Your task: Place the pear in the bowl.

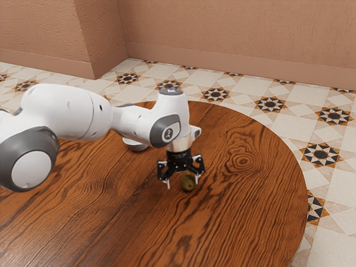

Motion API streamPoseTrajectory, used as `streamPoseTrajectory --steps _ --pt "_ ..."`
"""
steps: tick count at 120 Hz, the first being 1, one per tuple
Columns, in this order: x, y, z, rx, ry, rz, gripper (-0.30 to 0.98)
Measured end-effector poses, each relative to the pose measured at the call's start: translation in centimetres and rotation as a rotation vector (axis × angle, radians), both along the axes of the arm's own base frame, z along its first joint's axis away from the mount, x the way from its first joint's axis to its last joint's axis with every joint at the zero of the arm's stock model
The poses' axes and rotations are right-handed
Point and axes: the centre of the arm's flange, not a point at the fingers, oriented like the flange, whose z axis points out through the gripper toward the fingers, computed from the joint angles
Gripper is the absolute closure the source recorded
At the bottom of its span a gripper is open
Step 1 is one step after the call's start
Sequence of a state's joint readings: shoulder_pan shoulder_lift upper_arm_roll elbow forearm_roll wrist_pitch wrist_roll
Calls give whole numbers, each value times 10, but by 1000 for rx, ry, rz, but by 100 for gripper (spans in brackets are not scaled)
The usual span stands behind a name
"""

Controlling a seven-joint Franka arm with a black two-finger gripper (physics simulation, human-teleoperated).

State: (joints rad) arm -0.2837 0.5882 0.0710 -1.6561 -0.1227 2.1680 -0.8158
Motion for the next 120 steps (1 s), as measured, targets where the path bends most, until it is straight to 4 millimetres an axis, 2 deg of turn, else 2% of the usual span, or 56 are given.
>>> streamPoseTrajectory --steps 14,36,49,68,120 --pt "4 -6 2 7 -17 -11 0" --pt "10 -3 10 28 -53 -139 0" --pt "7 -6 -3 -10 -42 -184 0" --pt "8 -6 -10 -52 -37 -247 0" --pt "37 -3 -23 -89 -32 -395 0"
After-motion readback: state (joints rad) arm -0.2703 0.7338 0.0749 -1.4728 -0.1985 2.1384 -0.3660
